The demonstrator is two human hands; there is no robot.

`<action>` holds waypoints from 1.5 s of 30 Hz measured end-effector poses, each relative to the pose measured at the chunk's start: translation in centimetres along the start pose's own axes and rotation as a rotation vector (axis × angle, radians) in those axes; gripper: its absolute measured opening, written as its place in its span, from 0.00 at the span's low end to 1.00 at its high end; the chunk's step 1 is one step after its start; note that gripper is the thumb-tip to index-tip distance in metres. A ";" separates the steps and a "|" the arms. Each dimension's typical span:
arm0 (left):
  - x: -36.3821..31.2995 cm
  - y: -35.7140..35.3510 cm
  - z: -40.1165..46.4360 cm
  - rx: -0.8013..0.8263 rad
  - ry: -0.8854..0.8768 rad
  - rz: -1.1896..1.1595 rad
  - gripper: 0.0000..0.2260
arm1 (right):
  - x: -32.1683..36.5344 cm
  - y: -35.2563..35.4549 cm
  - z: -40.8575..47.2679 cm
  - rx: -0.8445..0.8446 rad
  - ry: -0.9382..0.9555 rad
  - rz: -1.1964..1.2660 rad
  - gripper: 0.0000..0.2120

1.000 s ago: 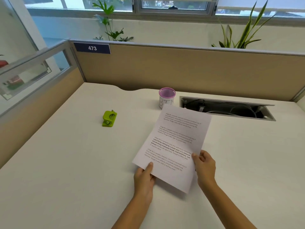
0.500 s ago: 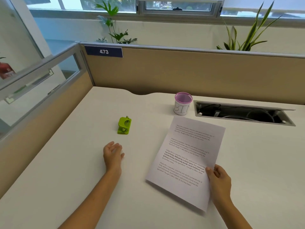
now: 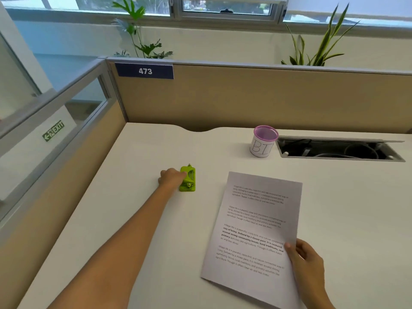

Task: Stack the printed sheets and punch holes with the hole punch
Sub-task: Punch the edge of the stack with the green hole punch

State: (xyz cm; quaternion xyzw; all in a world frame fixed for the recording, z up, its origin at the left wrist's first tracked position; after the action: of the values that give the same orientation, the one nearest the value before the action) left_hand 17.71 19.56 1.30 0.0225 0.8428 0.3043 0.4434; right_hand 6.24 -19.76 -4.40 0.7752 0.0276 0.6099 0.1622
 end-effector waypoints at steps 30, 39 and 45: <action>9.0 1.5 -8.8 0.049 -0.120 -0.100 0.12 | 5.7 -7.5 1.4 0.266 0.091 0.014 0.06; 9.0 1.3 -9.3 0.042 -0.134 -0.087 0.13 | 5.6 -8.1 1.2 0.289 0.078 0.039 0.07; 9.2 0.5 -9.8 0.043 -0.160 -0.071 0.14 | 5.2 -9.4 1.1 0.276 0.099 0.001 0.07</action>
State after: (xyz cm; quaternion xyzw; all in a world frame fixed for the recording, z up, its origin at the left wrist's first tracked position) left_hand 4.55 18.00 -1.06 0.0266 0.8113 0.2674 0.5192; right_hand 10.02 -9.86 -2.46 0.7590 0.1190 0.6380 0.0521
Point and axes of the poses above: each hand's wrist, its own z-axis towards the middle knuckle, its own y-axis out of the back of the hand, x = y × z, the point moved 2 cm from there along z, towards the middle knuckle, and after that the axes turned 3 degrees about x, right-handed, at the moved point
